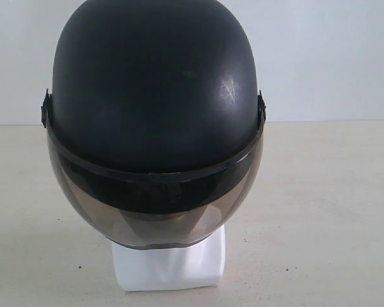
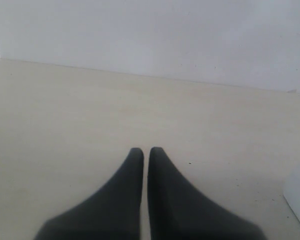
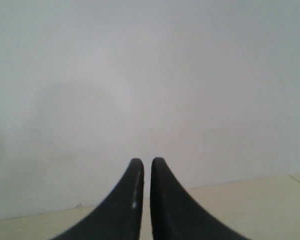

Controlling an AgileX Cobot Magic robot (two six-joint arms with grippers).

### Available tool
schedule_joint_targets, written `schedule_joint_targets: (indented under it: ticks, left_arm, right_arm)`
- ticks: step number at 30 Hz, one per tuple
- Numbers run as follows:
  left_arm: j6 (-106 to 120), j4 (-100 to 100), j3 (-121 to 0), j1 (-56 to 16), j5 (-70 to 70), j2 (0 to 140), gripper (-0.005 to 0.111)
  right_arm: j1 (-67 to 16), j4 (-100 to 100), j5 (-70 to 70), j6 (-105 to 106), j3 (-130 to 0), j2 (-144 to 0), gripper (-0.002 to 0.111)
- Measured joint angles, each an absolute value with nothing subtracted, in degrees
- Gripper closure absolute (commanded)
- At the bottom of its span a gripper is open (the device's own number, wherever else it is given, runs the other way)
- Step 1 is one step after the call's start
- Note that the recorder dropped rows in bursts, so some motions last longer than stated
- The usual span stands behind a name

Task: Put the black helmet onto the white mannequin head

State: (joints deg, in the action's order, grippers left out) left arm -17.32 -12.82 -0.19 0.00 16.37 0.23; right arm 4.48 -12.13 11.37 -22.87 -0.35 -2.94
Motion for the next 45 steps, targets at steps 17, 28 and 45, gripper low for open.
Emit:
schedule_joint_targets:
  ticks: [17,28,45]
  left_arm:
    - [-17.32,-12.82,-0.19,0.0,16.37,0.23,0.102]
    - [-17.32,-12.82,-0.19,0.0,16.37,0.23,0.102]
    - [-17.32,-12.82,-0.19,0.0,16.37,0.23,0.102]
  right_arm:
    - [4.48,-7.12,-3.23,-23.34,-0.26,-2.46,0.102]
    - [4.48,3.84,-16.6,-2.21,-0.01,-2.46,0.102]
    - [4.48,3.44,-18.76,-0.44,-0.01,-2.46,0.102]
